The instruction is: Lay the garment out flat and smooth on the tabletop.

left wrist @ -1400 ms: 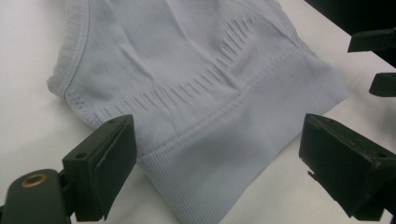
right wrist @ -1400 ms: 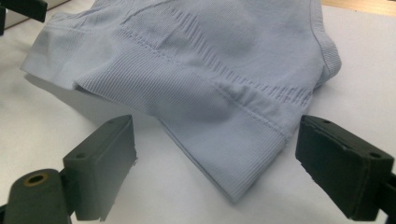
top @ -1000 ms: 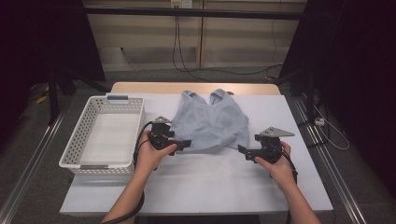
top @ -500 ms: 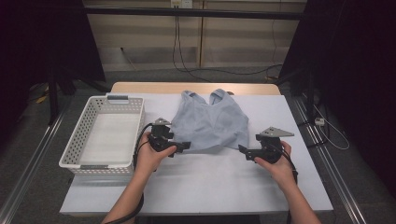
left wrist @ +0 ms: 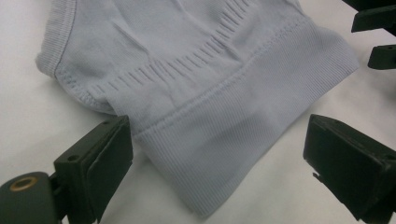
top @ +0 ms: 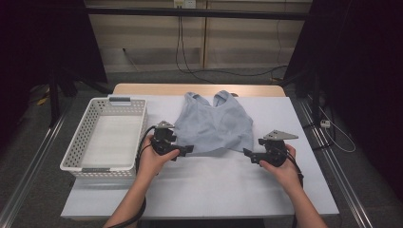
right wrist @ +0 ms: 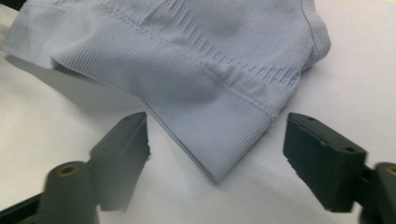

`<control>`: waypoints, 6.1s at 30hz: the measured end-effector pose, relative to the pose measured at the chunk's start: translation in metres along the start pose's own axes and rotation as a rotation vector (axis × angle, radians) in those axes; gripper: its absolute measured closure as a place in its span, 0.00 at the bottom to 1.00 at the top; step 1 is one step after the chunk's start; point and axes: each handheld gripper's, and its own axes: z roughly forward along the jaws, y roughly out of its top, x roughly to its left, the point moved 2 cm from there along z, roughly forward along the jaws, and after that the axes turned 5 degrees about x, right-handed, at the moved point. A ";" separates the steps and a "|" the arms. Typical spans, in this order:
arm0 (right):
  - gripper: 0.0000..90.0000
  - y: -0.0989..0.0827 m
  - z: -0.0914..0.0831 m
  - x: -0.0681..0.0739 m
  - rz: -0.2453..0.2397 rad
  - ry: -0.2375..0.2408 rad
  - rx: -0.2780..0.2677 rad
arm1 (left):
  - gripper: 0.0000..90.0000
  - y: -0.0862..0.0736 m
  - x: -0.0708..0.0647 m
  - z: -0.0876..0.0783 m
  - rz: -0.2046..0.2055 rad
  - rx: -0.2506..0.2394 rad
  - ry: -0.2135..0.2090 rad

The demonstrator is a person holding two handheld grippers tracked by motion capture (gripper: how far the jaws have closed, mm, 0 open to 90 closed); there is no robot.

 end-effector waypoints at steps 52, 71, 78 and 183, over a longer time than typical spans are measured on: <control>0.93 -0.001 0.005 0.000 -0.064 -0.017 0.031 | 0.09 -0.006 -0.004 -0.004 0.008 -0.004 0.004; 0.93 0.004 -0.007 -0.001 -0.056 -0.019 -0.029 | 0.09 -0.006 -0.006 -0.004 0.016 -0.002 -0.001; 0.94 0.005 -0.017 -0.005 -0.042 -0.027 -0.059 | 0.09 -0.005 -0.006 -0.005 0.019 -0.002 0.002; 0.93 -0.026 -0.043 -0.001 -0.043 -0.029 -0.054 | 0.88 -0.011 0.003 0.010 0.052 0.097 0.031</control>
